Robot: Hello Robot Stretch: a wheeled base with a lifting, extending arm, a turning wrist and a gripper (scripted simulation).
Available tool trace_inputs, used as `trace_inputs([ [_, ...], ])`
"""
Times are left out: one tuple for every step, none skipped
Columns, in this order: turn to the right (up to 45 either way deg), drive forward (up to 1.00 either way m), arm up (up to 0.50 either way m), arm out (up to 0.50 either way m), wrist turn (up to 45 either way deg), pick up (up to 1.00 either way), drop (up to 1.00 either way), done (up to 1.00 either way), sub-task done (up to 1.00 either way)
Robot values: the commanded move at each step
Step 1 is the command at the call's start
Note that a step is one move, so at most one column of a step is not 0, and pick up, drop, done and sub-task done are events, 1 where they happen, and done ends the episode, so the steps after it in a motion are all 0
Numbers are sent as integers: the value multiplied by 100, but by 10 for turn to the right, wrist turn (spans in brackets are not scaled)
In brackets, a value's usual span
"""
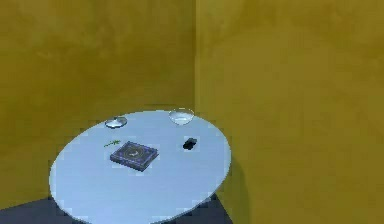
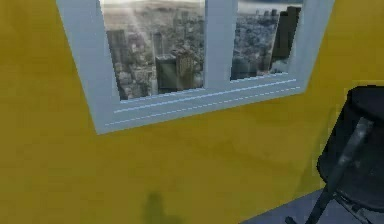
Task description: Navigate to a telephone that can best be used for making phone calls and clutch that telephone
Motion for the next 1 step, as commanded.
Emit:
trace_inputs([
  [60,0,0,0,0,0,0,0,0],
])
